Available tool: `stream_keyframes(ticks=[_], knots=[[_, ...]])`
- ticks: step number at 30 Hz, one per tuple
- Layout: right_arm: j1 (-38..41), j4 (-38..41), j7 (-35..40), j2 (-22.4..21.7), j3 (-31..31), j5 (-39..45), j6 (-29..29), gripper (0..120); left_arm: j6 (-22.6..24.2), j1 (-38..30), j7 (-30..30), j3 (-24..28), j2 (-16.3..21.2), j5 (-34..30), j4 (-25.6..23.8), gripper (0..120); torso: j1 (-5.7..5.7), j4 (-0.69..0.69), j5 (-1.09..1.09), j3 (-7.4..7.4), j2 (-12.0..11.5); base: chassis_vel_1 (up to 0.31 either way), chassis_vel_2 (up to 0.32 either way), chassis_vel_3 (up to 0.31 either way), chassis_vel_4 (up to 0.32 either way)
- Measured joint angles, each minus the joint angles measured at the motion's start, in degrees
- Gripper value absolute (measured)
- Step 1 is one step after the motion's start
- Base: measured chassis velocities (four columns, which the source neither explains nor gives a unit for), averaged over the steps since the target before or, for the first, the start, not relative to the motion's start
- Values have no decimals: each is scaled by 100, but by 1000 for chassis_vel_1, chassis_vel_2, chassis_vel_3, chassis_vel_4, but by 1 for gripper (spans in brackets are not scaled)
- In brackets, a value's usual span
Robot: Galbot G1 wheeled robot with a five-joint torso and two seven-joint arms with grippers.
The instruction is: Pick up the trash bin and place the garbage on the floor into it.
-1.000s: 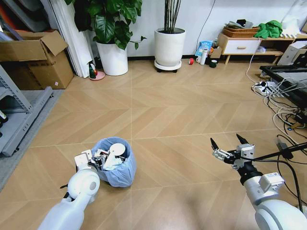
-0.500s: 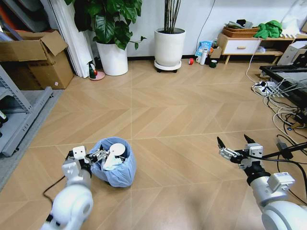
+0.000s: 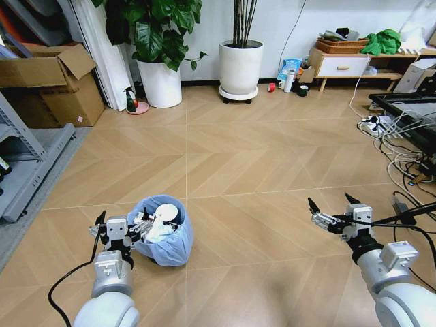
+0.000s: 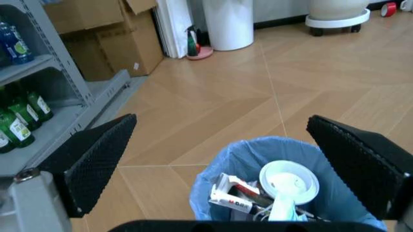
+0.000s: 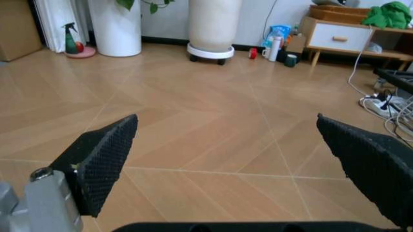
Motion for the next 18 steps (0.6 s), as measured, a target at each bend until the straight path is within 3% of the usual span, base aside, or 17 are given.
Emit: stream_keyframes(ticks=[18], knots=[[18,28,-11,84,-40,-65,14,100,37,154,-32,66,-37,2,-77,100,0,0,0,0,0,-53,-64,63,60]])
